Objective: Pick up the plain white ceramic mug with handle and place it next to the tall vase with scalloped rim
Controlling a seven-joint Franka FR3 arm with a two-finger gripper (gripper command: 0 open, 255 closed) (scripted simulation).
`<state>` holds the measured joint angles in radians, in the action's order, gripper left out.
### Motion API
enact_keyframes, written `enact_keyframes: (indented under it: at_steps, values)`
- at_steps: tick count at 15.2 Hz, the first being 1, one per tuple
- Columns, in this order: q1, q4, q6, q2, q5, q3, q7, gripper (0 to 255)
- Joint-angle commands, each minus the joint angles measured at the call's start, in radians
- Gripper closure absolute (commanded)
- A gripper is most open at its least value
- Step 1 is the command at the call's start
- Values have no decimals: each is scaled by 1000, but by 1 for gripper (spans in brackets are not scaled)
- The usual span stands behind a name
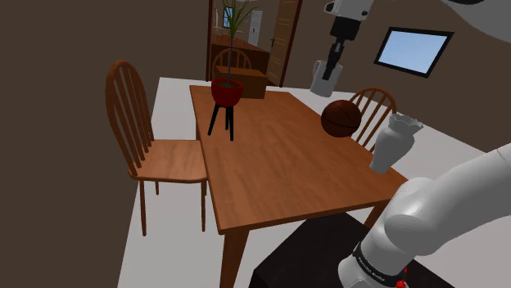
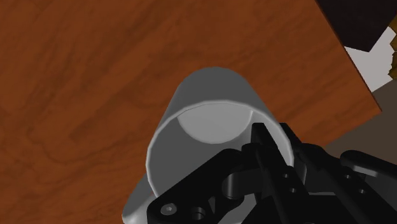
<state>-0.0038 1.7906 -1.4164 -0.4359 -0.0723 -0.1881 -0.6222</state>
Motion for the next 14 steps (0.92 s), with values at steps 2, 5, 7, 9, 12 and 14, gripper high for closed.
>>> enact_keyframes:
  at_steps: [2, 5, 7, 9, 12, 14]
  values:
    - [-21, 14, 4, -22, -23, -52, -73, 255]
    - [-41, 15, 10, -35, -46, -106, -145, 255]
    - [-53, 10, 14, -38, -61, -143, -195, 255]
    - [-65, 0, 17, -37, -75, -182, -246, 255]
    - [-80, -22, 20, -26, -94, -242, -324, 255]
    - [-89, -43, 22, -13, -104, -286, -377, 255]
